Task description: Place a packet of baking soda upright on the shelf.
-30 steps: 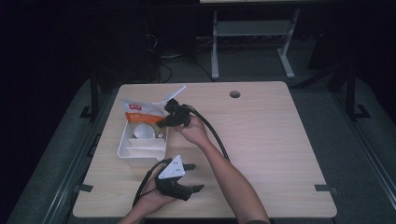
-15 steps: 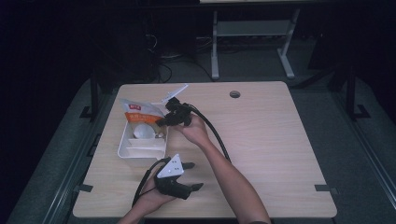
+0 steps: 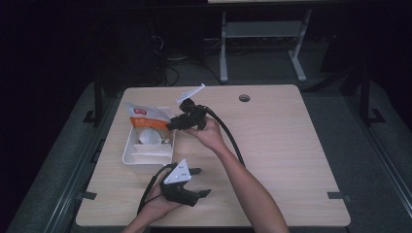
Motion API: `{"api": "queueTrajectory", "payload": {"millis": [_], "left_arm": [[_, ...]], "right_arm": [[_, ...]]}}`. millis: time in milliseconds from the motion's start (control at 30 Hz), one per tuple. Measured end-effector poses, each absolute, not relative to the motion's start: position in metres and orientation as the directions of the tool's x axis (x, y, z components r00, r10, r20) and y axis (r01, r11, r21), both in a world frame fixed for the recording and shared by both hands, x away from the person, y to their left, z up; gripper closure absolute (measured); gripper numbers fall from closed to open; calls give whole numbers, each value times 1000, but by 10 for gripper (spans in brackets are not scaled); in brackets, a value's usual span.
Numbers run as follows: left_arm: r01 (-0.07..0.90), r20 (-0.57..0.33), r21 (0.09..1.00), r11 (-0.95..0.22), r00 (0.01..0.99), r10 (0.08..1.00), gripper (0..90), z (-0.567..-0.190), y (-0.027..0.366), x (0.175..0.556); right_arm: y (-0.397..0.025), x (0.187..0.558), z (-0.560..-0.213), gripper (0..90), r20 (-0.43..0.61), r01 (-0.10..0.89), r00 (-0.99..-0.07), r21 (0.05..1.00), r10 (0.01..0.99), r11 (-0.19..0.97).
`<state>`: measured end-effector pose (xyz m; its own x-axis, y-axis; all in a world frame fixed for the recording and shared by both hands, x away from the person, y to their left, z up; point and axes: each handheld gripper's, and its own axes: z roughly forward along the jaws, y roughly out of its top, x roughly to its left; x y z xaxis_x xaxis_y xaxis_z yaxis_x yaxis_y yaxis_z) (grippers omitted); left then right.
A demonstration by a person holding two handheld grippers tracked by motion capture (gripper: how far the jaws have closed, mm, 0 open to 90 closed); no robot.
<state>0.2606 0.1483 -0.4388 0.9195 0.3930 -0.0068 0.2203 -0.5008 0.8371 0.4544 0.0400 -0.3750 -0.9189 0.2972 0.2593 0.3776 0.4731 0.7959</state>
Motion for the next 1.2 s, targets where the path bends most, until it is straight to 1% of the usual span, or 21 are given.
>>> {"api": "queueTrajectory", "payload": {"millis": [267, 467, 533, 1033, 1200], "left_arm": [[229, -11, 833, -504, 917, 400, 246, -440, 148, 262], [237, -14, 831, -503, 914, 406, 243, -440, 149, 264], [250, -26, 834, -492, 909, 417, 242, -439, 151, 265], [257, -26, 835, -487, 902, 431, 237, -439, 153, 267], [255, -22, 836, -486, 900, 435, 237, -438, 154, 268]], "right_arm": [[18, 452, -367, 578, 261, 382, -915, 806, 309, 452], [5, 450, -365, 541, 263, 390, -910, 804, 319, 449], [-3, 449, -364, 509, 255, 386, -911, 804, 324, 452], [-35, 443, -358, 459, 262, 401, -900, 812, 350, 424], [-47, 441, -356, 445, 249, 399, -896, 814, 367, 423]]}}
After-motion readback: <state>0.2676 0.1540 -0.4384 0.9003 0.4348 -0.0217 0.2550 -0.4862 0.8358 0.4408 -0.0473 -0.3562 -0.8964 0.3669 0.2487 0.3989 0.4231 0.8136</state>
